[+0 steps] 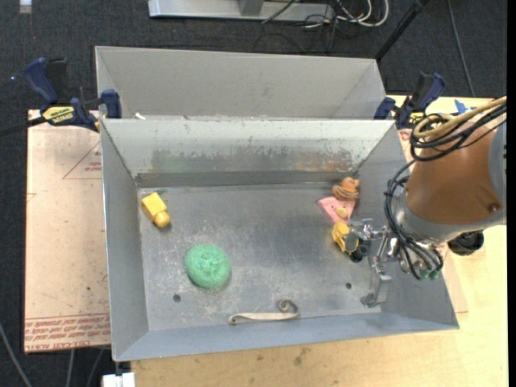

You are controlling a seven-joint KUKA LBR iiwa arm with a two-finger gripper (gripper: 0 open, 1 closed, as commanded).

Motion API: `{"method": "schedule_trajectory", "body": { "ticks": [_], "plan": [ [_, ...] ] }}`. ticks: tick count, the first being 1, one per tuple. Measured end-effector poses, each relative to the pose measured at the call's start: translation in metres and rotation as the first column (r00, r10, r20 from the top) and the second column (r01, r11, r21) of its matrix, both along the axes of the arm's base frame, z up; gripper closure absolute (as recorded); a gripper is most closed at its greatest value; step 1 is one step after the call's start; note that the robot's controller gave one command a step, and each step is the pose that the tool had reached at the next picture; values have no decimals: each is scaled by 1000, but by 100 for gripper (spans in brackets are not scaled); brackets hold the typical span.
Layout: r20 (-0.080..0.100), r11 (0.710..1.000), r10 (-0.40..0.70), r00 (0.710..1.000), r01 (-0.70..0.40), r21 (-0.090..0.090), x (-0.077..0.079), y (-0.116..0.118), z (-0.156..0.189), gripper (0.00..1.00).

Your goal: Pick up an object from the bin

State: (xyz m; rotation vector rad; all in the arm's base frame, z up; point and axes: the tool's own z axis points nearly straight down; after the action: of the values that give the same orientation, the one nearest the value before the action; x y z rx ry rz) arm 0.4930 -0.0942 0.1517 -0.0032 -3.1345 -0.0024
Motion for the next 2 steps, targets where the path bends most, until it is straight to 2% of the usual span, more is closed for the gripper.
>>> {"method": "schedule_trajectory", "body": {
  "ticks": [1, 2],
  "plan": [
    [8, 1000, 3, 1000, -3, -1, 2, 0, 4, 0],
    [19, 991, -137, 990, 137, 0, 29, -14, -35, 0]
  ]
}}
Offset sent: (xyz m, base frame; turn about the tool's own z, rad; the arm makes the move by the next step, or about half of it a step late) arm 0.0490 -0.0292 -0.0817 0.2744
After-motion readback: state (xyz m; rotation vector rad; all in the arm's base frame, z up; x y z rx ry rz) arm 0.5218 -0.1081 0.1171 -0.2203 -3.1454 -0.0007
